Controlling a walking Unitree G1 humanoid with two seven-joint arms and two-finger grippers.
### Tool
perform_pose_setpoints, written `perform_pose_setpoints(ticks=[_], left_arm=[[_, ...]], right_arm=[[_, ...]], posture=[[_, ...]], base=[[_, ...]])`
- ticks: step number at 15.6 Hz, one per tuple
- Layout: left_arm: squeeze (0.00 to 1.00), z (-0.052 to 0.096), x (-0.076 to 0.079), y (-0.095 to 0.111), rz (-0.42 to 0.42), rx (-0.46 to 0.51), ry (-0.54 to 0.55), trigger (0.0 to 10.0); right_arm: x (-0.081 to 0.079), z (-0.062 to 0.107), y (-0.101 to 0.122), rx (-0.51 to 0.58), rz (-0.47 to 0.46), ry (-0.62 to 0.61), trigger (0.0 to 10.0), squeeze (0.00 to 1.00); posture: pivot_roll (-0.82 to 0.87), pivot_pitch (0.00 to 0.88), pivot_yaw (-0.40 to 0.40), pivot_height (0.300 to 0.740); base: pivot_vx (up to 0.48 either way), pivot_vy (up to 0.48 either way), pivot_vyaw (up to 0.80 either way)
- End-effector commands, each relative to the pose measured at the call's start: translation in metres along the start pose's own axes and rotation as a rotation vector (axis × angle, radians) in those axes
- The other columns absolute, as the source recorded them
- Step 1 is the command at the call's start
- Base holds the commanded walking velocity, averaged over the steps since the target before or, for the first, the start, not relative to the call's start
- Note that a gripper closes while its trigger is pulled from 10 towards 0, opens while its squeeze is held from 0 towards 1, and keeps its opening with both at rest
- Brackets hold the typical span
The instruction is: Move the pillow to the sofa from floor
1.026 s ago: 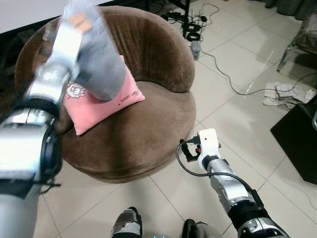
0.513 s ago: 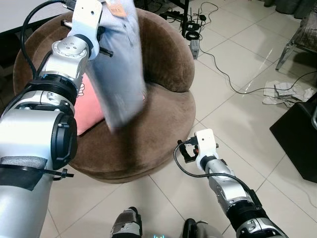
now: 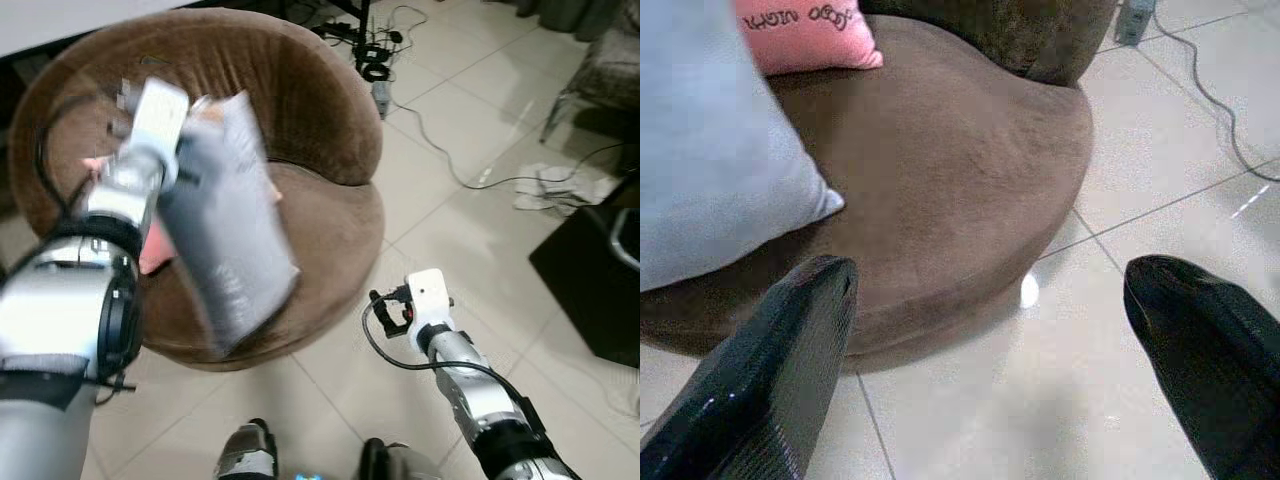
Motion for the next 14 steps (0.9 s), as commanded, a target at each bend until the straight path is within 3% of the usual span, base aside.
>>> perform_pose_setpoints(ticks=[1,3,4,9,11,14], left_arm=[[0.00,0.001,-0.010,0.009,-0.026,0.033,0.044,10.0],[0.00,0.001,-0.005,-0.006,-0.131,-0.019,0.045,10.0],[1.00,0.001,-0.005,-0.010,-0.156,-0.023,0.057,10.0],[1.00,0.001,-0.002,-0.012,-0.226,-0.025,0.061,10.0],[1.00,0.002,-0.020,0.011,-0.309,0.028,0.143,10.0],[1.00,0.005,-0.044,0.040,-0.336,0.087,0.234,10.0]], right_arm=[[0.004,0.005,-0.004,-0.021,0.013,-0.001,10.0,0.00],[0.005,0.008,-0.006,-0.029,0.023,0.000,10.0,0.00],[0.007,0.011,-0.007,-0.031,0.024,-0.003,10.0,0.00],[0.010,0.021,-0.010,-0.045,0.026,-0.017,10.0,0.00],[0.011,0.025,-0.011,-0.053,0.025,-0.022,10.0,0.00],[0.011,0.025,-0.011,-0.057,0.026,-0.023,10.0,0.00]], posture=[[-0.05,0.169,-0.036,0.740],[-0.06,0.177,-0.042,0.740],[-0.07,0.181,-0.044,0.740],[-0.11,0.190,-0.046,0.740],[-0.12,0.188,-0.047,0.740],[-0.12,0.178,-0.048,0.740]], base=[[0.000,0.000,0.00],[0.000,0.000,0.00],[0.000,0.000,0.00],[0.000,0.000,0.00],[0.000,0.000,0.00],[0.000,0.000,0.00]])
Point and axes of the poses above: a point about 5 cm out from each wrist's last joint towards the gripper, its own z axis pointing back from the gripper into the wrist, its own y axis along the axis of the wrist's last joint, x = y × z, the point moved 2 cm from there along -z, pointing out of the wrist towards the gripper
